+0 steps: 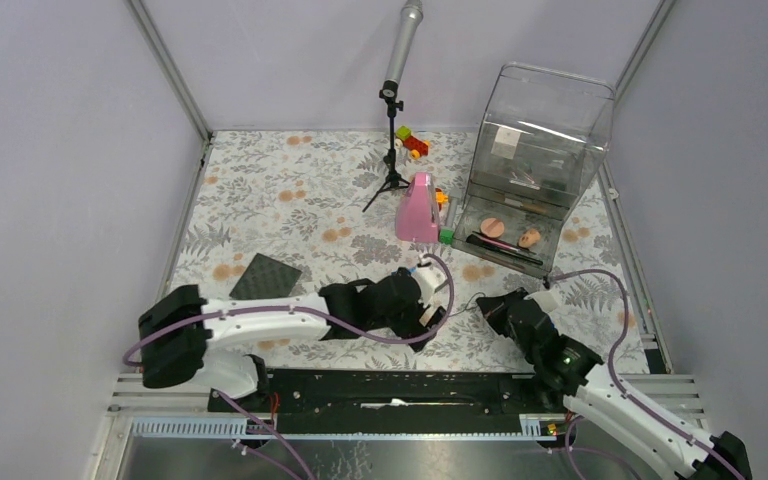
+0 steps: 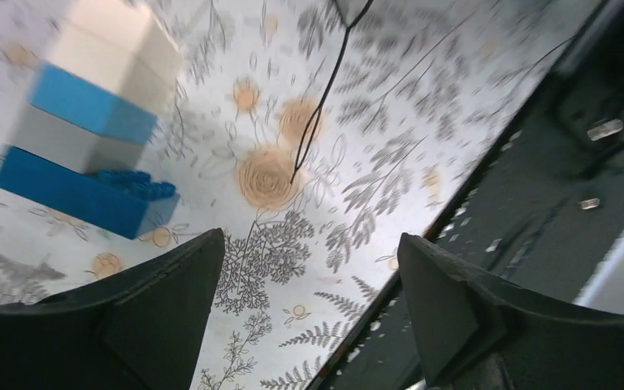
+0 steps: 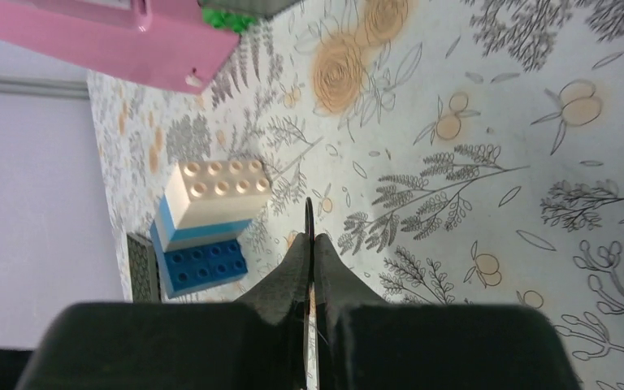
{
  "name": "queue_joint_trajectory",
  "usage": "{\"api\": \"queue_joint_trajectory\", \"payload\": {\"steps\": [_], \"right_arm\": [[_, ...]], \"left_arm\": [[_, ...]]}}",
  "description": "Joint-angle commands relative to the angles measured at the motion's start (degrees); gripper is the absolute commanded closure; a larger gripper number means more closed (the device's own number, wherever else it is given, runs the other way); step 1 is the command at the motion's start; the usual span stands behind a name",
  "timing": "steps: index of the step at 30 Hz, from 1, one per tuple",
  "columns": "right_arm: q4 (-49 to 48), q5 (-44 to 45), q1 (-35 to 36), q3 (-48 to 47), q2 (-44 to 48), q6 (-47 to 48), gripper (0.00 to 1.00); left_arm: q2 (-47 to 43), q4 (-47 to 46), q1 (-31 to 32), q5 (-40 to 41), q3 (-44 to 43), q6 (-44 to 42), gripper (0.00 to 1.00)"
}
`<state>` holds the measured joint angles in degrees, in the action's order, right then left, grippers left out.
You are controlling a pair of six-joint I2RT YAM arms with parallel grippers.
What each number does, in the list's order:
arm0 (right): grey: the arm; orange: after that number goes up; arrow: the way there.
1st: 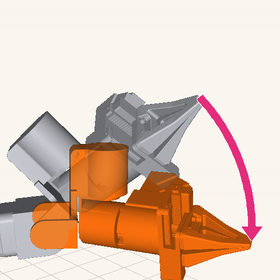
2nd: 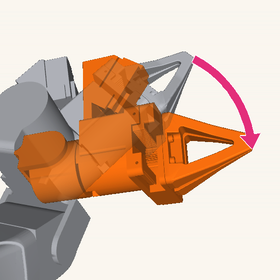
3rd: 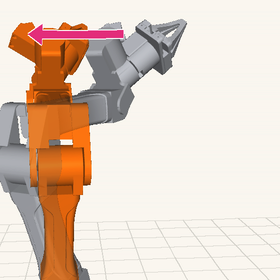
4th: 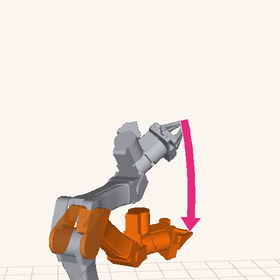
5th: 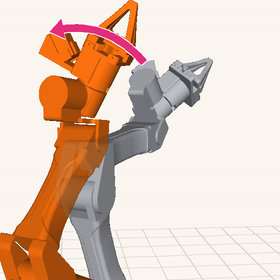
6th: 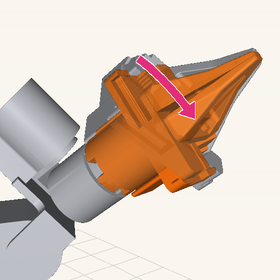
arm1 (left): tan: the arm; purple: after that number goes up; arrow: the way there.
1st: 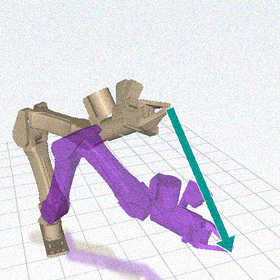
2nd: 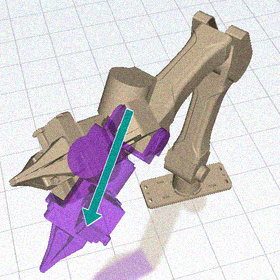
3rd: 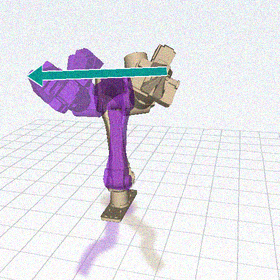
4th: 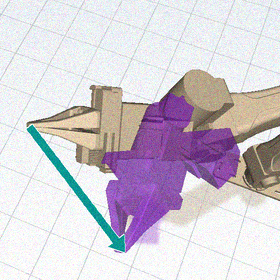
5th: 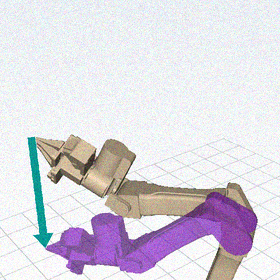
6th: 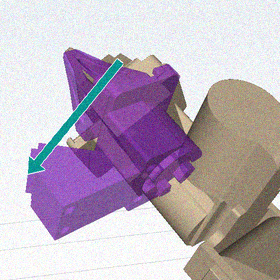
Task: Organize the makeup
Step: Pick up the makeup tool from the center of the board, then place the makeup tool in the drawer.
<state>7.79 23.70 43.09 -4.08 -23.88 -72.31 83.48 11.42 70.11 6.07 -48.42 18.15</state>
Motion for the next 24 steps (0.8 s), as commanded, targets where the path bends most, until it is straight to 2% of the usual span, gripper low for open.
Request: {"api": "queue_joint_trajectory", "payload": {"steps": [1, 7, 12, 18, 24], "right_arm": [[13.04, 9.06, 0.23, -3.85, 5.64, -0.23, 1.0], [13.15, 20.82, 0.16, -8.75, 7.8, -5.34, 1.0], [3.88, 27.94, 0.21, -10.61, 1.1, -8.36, 1.0], [-2.9, 39.82, -0.06, -14.31, -7.45, -8.86, 1.0], [-9.88, 43.15, -5.01, -16.37, -13.59, -8.81, 1.0]], "left_arm": [[-9.17, 3.56, -0.14, 2.59, -4.41, -1.27, 0.12], [-18.03, 8.94, -0.73, 9.37, -4.86, -1.55, 0.08], [-22.94, 12.58, -1.02, 11.69, -4.96, -0.83, 0.06], [-26.95, 16.38, -1.02, 12.78, -5.51, 0.12, 0.06], [-29.2, 17.41, -0.98, 13.75, -5.46, 0.22, 0.05]]}}
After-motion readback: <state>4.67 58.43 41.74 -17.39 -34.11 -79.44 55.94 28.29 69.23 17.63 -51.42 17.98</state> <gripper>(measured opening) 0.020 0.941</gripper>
